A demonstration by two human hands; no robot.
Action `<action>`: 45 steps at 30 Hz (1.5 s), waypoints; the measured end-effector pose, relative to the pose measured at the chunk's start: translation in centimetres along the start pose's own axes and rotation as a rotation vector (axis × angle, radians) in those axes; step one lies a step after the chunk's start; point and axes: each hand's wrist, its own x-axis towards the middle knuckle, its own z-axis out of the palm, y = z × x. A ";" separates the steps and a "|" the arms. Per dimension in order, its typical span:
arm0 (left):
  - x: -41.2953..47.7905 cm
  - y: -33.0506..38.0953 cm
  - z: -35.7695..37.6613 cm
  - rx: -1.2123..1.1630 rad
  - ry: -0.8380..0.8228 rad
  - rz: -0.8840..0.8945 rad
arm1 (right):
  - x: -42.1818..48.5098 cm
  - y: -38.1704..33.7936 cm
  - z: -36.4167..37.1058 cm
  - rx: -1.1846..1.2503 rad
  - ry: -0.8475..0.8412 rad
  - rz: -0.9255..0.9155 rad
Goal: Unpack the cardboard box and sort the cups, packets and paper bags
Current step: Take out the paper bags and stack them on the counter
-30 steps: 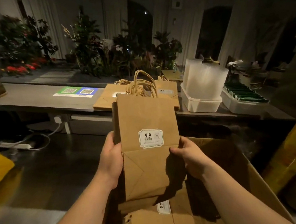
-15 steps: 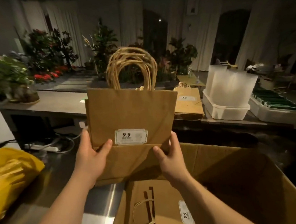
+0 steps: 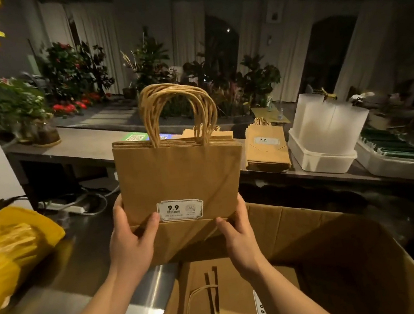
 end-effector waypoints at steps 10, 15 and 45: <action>-0.5 -0.8 -0.1 0.000 0.044 -0.015 | 0.1 1.8 1.5 0.059 0.079 0.094; -1.6 -2.4 -0.7 -0.001 0.046 -0.038 | -0.2 2.0 2.0 0.037 0.063 0.129; 27.6 8.5 12.5 0.123 -0.028 -0.282 | 27.1 -6.2 -5.7 -0.253 0.424 0.304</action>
